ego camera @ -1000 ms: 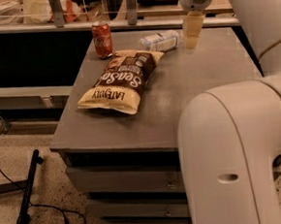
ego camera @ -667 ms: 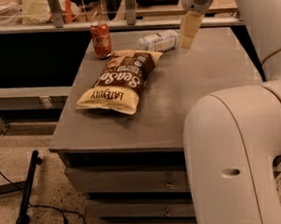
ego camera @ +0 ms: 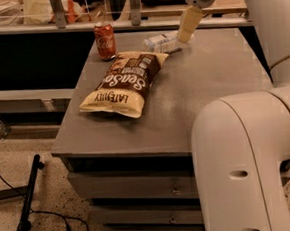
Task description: Pick blue plastic bottle
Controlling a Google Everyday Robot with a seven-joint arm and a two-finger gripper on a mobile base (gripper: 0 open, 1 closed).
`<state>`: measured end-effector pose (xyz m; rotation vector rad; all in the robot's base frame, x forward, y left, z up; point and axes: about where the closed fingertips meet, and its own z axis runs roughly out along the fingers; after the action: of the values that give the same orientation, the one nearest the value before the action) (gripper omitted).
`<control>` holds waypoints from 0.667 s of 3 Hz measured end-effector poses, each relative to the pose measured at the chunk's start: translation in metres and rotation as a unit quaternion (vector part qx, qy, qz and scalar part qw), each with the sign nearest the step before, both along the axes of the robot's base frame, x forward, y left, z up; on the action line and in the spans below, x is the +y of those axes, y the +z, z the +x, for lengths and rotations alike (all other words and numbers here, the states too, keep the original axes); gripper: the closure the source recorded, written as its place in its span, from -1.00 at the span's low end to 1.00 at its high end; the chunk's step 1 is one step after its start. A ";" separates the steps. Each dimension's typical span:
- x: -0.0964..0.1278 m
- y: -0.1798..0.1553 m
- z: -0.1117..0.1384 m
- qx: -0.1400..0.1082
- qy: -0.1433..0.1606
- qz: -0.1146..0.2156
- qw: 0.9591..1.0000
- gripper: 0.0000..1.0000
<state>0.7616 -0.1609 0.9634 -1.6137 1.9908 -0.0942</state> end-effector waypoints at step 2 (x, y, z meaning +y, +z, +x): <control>-0.010 0.011 0.043 -0.062 -0.078 0.084 0.991 -1.00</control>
Offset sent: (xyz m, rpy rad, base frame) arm 0.0429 -0.0140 0.0087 0.3340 -0.2158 -0.2642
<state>0.8045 -0.1708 0.9743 -1.3137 1.9711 -0.0807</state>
